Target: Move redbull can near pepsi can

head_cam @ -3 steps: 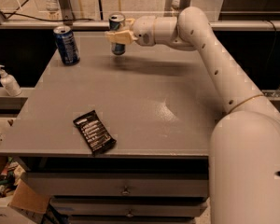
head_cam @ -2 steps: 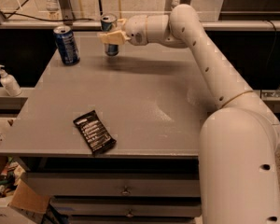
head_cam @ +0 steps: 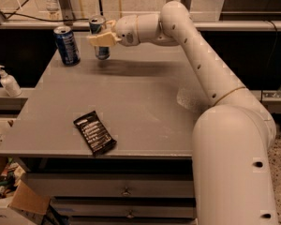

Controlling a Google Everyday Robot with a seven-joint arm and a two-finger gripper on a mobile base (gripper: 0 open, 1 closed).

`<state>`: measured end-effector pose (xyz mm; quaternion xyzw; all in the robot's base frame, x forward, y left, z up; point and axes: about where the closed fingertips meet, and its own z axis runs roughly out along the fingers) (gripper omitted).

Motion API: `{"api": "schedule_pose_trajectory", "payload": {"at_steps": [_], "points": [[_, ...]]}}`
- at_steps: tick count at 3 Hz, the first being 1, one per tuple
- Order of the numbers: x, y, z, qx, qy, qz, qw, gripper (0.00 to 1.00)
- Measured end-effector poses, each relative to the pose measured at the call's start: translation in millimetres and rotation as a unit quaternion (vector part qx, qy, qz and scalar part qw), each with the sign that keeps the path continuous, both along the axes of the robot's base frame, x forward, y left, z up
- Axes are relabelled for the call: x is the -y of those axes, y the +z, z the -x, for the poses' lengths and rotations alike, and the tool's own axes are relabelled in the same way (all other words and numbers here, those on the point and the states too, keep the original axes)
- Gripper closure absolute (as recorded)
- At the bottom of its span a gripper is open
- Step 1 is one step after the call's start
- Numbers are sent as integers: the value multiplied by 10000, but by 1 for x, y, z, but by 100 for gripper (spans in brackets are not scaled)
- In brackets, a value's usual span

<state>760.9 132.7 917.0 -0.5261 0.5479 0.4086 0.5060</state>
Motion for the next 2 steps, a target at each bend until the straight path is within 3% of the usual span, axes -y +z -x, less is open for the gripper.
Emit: {"api": "schedule_pose_trajectory", "payload": {"at_steps": [2], "points": [[-24,-17,0,-2,-132,460,9989,100]]}}
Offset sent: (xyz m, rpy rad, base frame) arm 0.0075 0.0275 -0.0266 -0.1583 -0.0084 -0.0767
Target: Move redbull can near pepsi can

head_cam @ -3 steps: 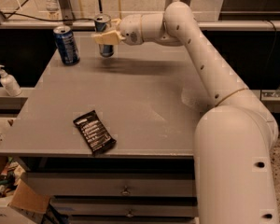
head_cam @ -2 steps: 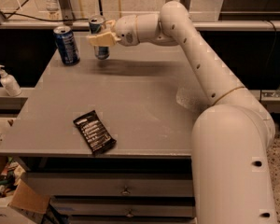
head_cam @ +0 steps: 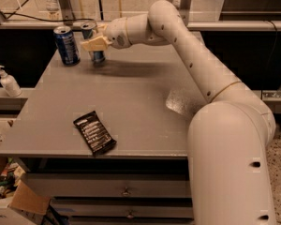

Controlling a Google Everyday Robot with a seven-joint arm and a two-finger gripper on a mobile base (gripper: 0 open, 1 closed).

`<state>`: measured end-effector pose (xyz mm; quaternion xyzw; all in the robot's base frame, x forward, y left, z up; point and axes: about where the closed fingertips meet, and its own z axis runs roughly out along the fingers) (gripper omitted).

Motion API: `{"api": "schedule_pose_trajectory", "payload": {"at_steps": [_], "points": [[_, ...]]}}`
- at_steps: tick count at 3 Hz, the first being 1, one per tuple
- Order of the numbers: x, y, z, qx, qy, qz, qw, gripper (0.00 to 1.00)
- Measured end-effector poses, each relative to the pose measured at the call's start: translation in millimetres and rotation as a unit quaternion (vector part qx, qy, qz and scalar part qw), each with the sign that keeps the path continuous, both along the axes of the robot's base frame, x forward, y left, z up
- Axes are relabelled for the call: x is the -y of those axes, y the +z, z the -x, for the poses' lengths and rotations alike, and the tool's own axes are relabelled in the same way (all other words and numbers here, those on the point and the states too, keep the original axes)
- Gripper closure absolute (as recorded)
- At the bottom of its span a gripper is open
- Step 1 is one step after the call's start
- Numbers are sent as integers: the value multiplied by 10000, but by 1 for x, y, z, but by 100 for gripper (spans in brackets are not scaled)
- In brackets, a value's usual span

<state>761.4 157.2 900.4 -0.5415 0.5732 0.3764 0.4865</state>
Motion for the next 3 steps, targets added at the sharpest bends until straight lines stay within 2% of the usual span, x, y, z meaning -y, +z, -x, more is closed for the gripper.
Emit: {"api": "schedule_pose_trajectory", "payload": {"at_steps": [1,3], "points": [[-6,-6,-10,-10,-172,124,9998,100],[-18,-8,-15,-192,-320,-19,9993,100]]}}
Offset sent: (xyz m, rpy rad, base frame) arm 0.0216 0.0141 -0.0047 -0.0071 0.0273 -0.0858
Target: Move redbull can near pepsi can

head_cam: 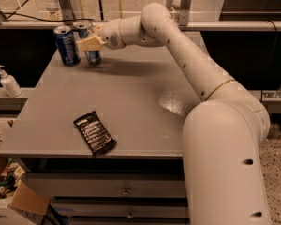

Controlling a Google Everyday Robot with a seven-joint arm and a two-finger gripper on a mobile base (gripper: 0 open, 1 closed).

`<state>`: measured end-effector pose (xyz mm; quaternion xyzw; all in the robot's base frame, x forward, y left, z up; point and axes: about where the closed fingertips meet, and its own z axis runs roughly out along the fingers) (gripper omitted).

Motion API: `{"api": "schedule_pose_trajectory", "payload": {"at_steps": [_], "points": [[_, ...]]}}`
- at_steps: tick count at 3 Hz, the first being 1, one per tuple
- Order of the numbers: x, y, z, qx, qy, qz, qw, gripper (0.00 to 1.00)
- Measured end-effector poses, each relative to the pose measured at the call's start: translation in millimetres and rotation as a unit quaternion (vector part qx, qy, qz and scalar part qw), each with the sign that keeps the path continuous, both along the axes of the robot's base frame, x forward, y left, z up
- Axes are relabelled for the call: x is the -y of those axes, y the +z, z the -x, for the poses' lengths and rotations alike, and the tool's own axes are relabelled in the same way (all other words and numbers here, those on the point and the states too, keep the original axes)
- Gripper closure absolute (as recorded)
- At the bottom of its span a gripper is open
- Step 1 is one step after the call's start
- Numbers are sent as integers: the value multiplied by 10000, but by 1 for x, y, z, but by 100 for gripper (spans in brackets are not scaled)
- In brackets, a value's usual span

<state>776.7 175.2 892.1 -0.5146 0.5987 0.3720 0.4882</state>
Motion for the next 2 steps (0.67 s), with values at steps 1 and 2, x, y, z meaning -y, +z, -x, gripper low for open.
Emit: {"api": "schedule_pose_trajectory", "payload": {"at_steps": [1,2], "points": [[-6,4,1,-101,-15,-186,9998,100],[-11,2,3,-226,-33,-322,9992,100]]}}
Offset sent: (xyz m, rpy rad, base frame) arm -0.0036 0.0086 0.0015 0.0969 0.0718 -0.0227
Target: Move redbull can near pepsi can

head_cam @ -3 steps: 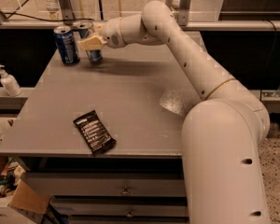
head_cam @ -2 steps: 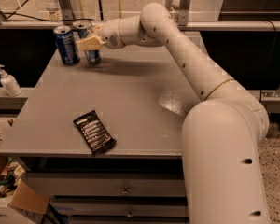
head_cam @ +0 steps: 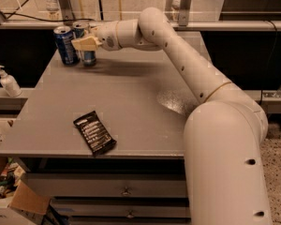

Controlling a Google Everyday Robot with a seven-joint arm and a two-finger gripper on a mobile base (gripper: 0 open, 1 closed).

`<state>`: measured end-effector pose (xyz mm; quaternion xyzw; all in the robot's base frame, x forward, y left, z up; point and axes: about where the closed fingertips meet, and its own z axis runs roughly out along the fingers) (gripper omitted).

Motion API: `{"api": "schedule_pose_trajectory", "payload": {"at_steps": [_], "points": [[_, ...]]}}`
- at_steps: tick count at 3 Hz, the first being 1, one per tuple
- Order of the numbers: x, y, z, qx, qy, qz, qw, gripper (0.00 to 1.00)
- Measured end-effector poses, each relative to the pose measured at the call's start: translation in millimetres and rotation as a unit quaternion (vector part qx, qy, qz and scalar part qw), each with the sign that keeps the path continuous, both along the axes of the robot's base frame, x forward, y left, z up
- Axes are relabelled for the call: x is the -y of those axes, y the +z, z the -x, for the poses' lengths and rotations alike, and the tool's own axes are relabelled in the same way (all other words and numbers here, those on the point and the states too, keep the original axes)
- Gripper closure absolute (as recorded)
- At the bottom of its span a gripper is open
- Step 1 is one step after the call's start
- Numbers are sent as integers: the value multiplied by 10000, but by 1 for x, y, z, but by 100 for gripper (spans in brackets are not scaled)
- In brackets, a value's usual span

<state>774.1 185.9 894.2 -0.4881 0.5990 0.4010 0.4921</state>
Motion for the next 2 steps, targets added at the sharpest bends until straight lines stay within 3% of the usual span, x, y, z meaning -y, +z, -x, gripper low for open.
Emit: {"api": "schedule_pose_trajectory", "payload": {"at_steps": [2], "points": [[5,-13,-1,-70,-42,118,9999,59]]}}
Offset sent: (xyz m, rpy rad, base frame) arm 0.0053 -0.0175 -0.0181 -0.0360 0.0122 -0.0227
